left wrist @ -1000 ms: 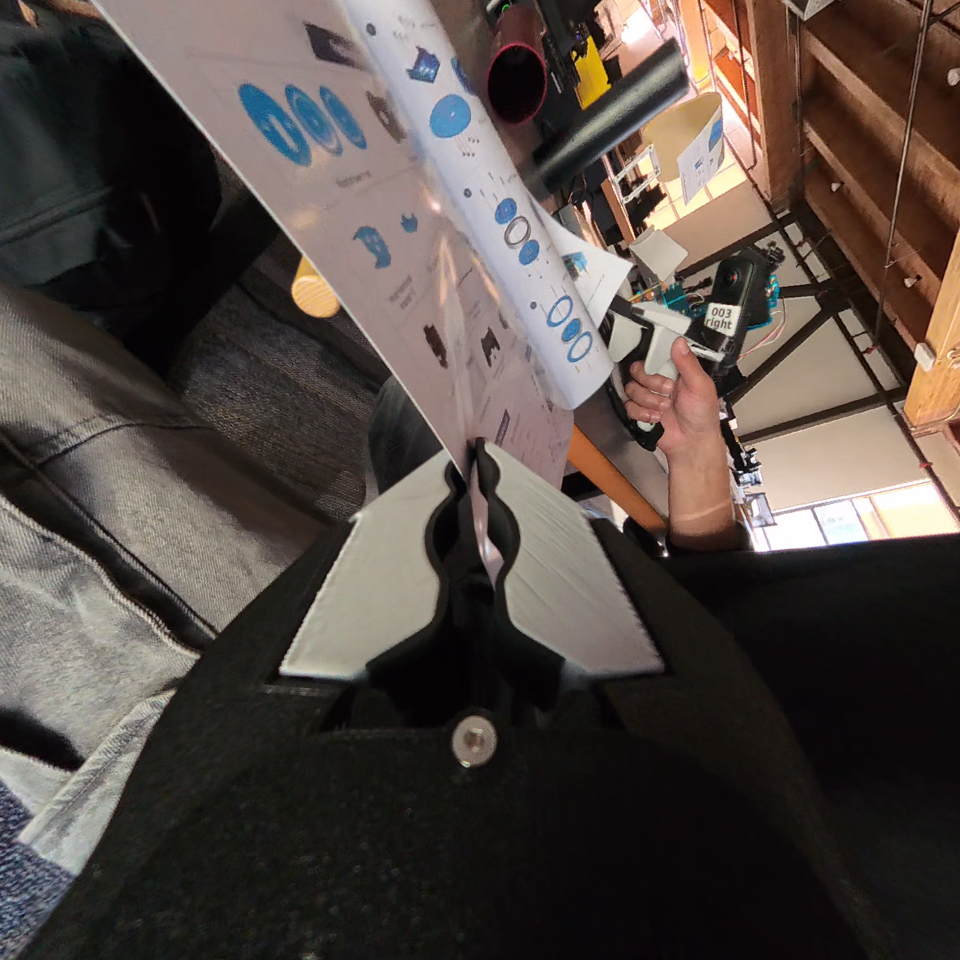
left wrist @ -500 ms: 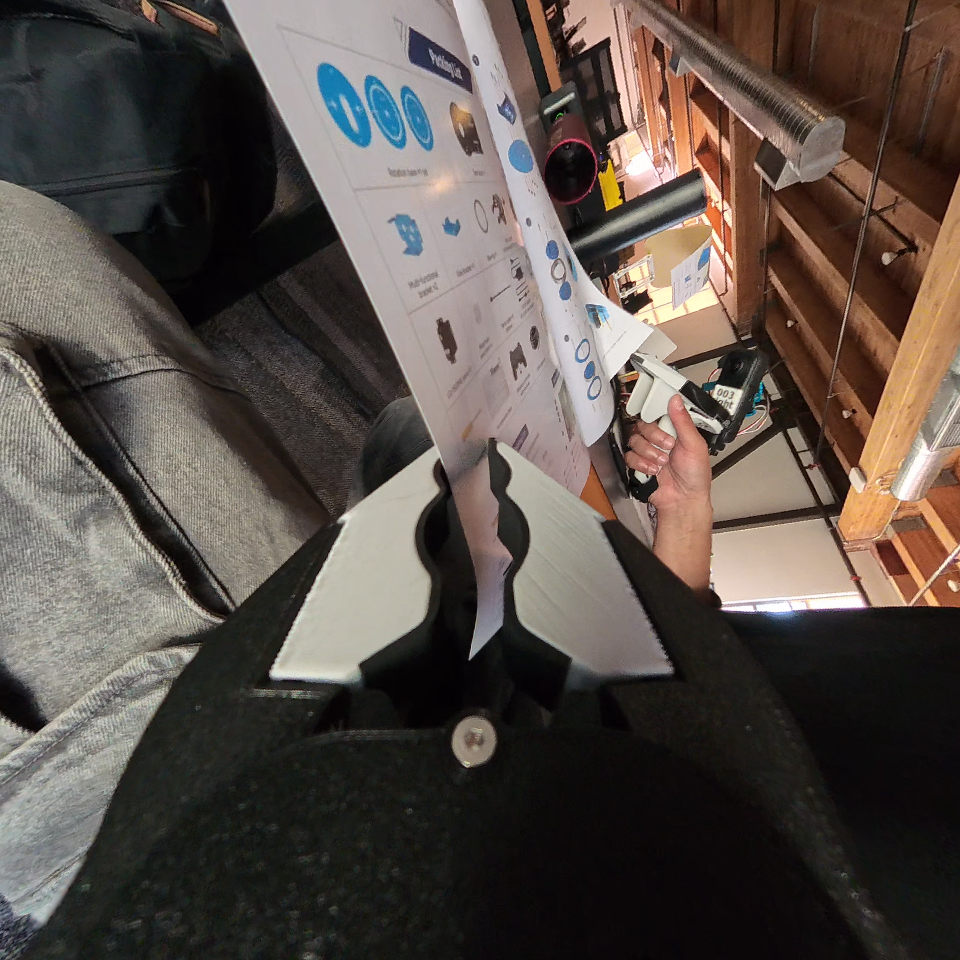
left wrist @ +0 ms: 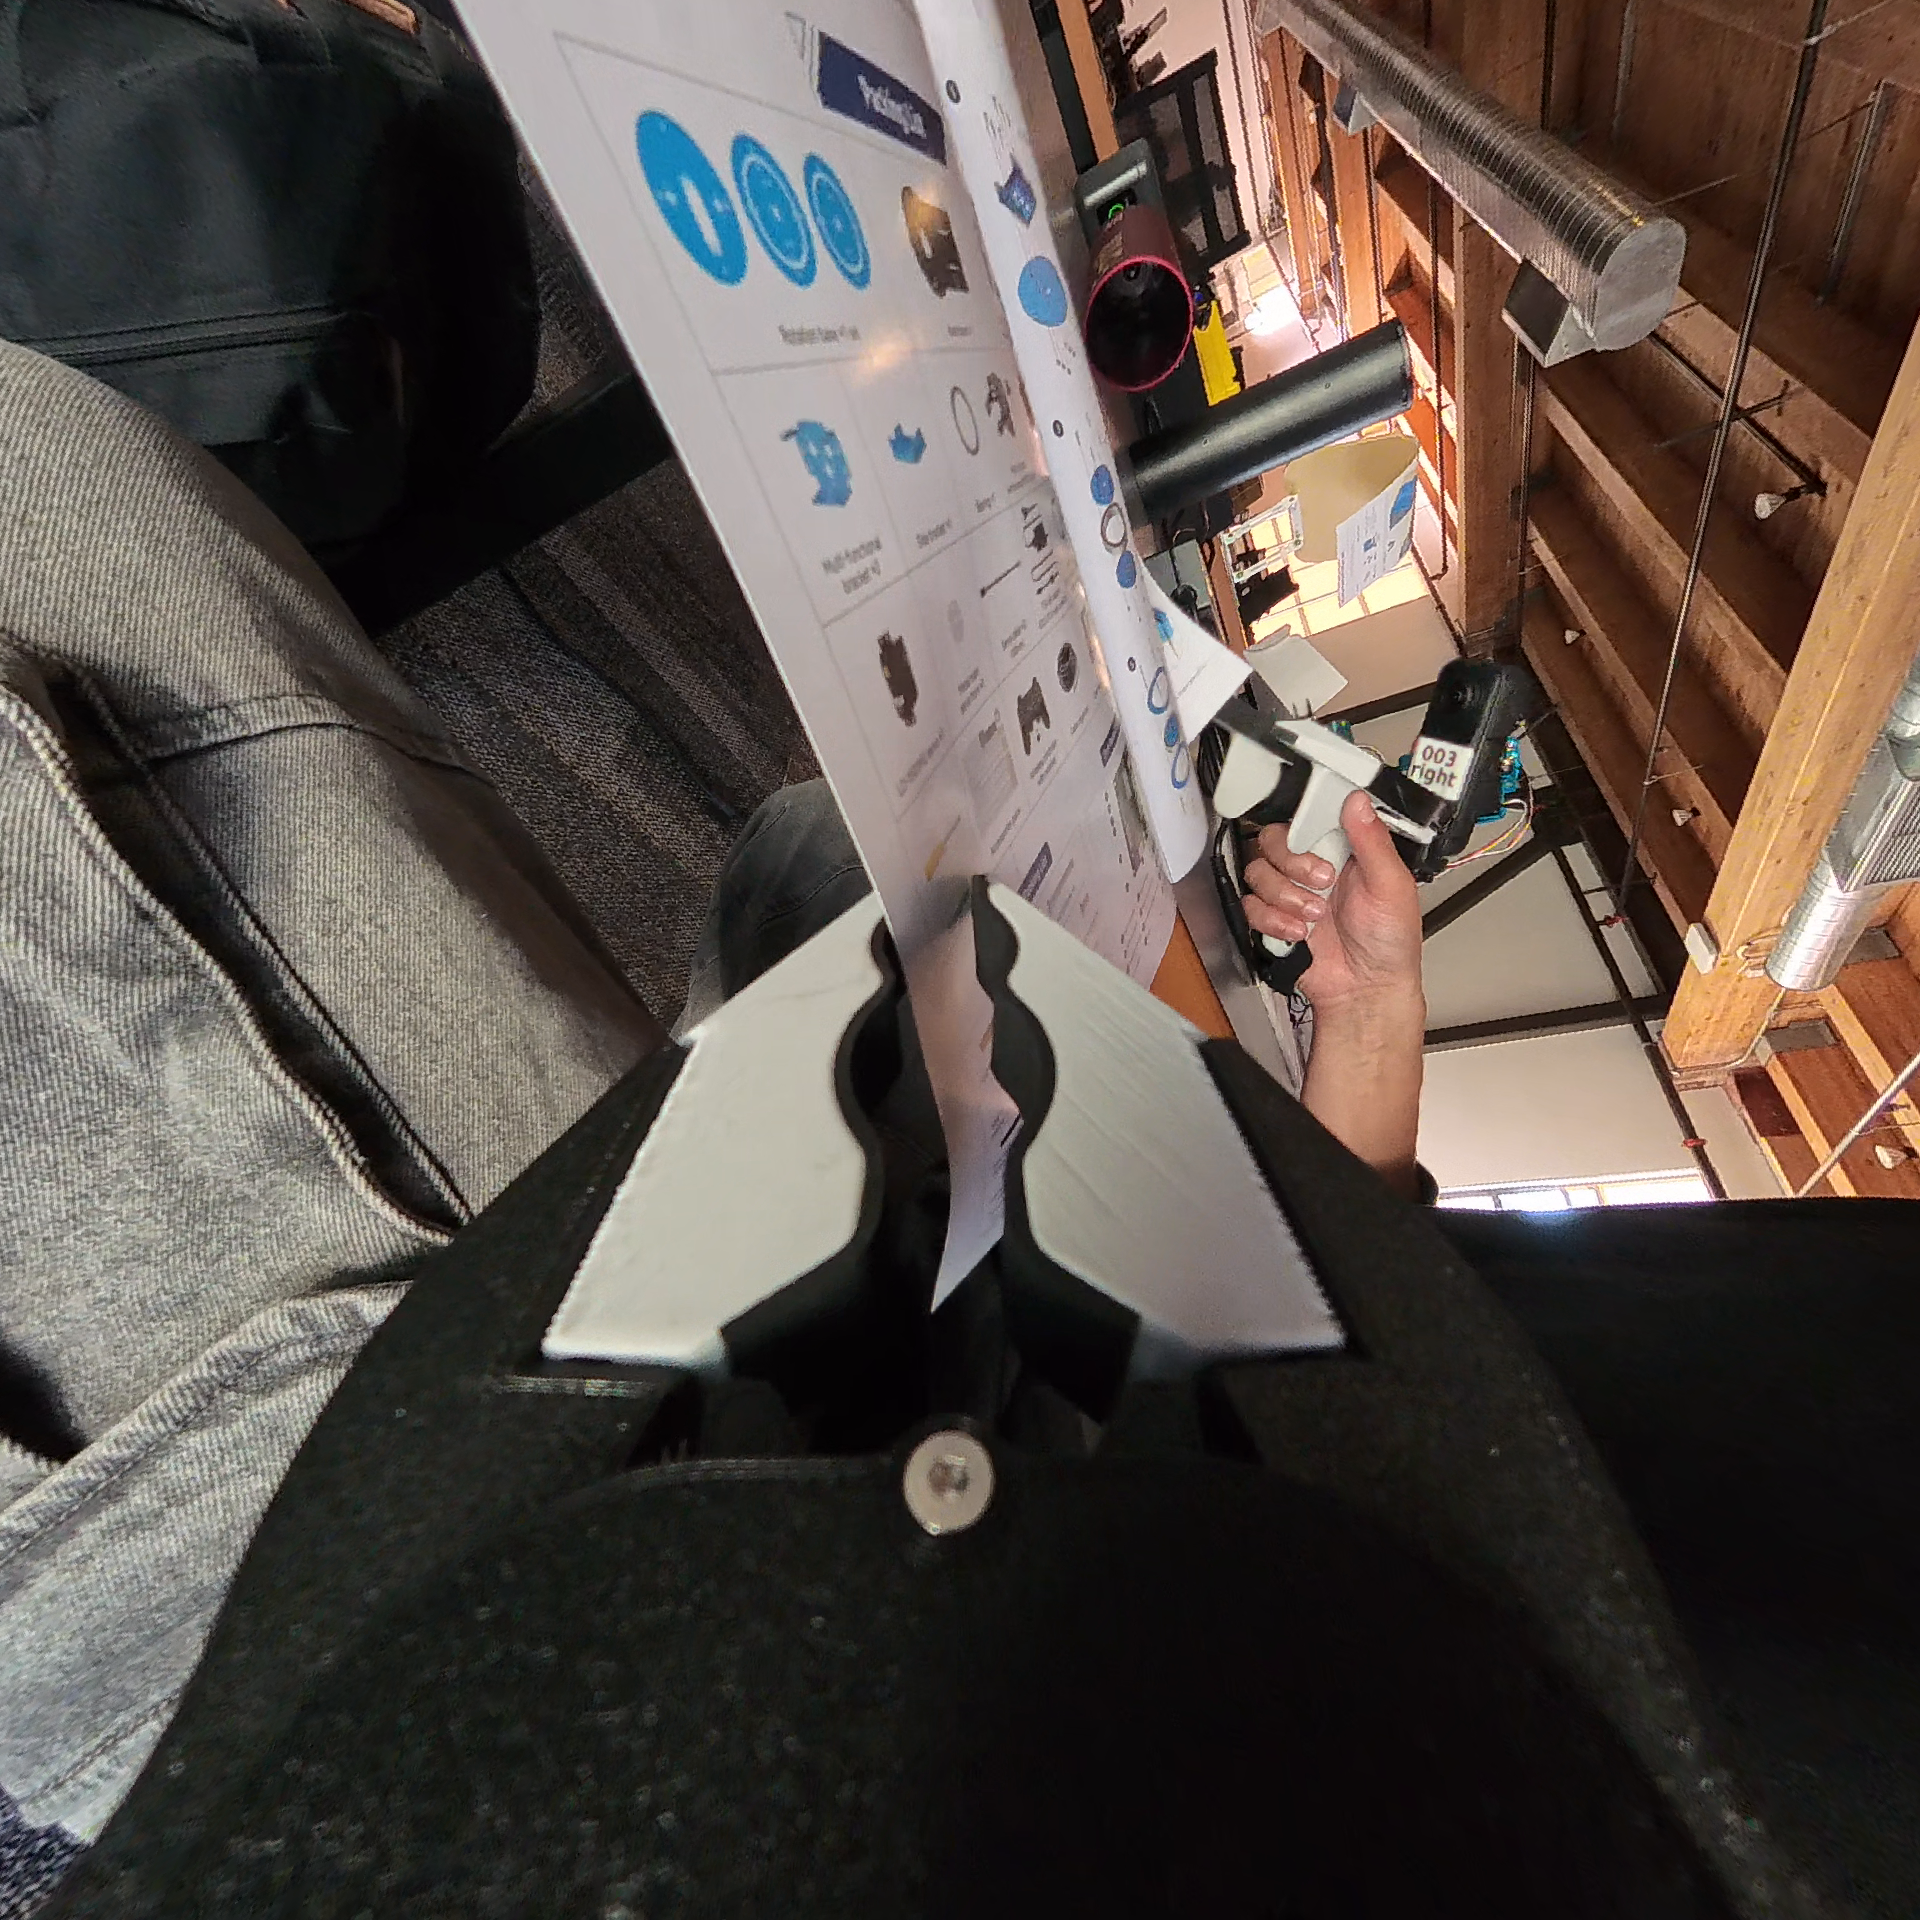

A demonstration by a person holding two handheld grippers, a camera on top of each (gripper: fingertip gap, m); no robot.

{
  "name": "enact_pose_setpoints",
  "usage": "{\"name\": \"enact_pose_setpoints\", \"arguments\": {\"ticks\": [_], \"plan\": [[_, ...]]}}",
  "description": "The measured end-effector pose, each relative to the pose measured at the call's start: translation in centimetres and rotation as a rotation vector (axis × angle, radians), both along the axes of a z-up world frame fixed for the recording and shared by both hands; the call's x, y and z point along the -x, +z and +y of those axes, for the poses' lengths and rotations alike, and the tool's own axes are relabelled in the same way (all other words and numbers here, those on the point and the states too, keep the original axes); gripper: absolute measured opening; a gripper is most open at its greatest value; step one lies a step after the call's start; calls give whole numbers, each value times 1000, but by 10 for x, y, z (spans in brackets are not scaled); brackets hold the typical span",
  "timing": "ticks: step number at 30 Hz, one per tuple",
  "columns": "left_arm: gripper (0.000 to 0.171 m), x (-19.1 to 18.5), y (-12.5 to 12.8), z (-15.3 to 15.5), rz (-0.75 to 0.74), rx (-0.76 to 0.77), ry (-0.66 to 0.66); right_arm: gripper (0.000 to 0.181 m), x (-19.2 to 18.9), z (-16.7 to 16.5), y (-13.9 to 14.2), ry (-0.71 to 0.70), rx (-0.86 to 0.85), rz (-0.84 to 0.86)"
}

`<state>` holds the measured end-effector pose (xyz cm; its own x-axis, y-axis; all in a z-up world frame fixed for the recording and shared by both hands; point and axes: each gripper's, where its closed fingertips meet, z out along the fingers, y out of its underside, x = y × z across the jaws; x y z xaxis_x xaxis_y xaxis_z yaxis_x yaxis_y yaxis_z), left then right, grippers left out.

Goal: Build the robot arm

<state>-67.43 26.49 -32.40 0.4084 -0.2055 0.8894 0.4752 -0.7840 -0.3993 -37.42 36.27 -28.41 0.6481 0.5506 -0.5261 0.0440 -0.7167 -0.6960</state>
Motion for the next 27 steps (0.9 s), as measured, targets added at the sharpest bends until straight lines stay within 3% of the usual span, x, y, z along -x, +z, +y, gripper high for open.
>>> {"name": "enact_pose_setpoints", "arguments": {"ticks": [4,9,16,22,24,27], "plan": [[7,-2,1,0,-8,1,-5,53,-4,8,-5,-60,31,-15],[7,-1,3,-1,-1,-5,-5,3,-9,14,1,-86,2,-1],[8,4,5,7,23,-13,-2,0,-7,12,42,-68,-174,51],[8,1,11,16,12,-30,-8,0,61,-32,106,196,-524,44],[8,0,14,17,0,-44,-14,0,104,-67,106,391,-591,-4],[8,0,20,18,-35,-79,-13,0,156,-102,72,597,-601,-178]]}}
